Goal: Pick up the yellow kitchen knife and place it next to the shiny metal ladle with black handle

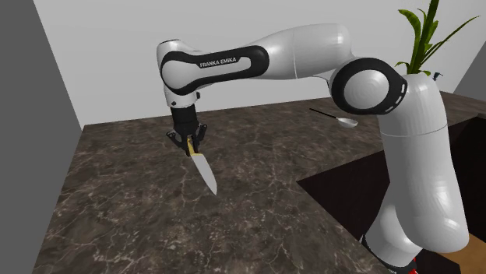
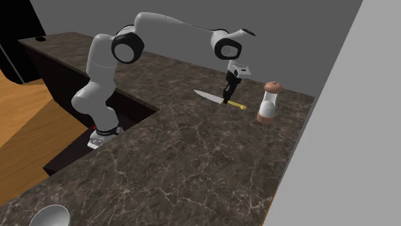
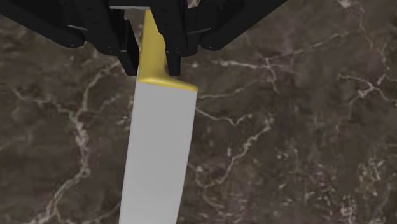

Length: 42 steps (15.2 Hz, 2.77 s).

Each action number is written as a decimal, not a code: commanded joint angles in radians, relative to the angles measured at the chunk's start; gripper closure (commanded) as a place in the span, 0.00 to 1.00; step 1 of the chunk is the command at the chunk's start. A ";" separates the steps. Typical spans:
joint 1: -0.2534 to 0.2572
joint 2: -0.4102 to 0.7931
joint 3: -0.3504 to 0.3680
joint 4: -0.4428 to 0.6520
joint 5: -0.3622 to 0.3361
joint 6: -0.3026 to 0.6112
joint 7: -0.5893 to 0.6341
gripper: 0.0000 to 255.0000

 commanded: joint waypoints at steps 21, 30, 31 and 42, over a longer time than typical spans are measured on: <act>0.011 0.013 0.002 0.208 -0.001 -0.196 0.003 1.00; -0.017 -0.052 -0.002 0.202 0.006 -0.255 -0.026 1.00; -0.035 -0.097 -0.005 0.135 0.012 -0.232 -0.043 1.00; -0.182 -0.450 -0.079 -0.349 0.040 -0.099 -0.253 1.00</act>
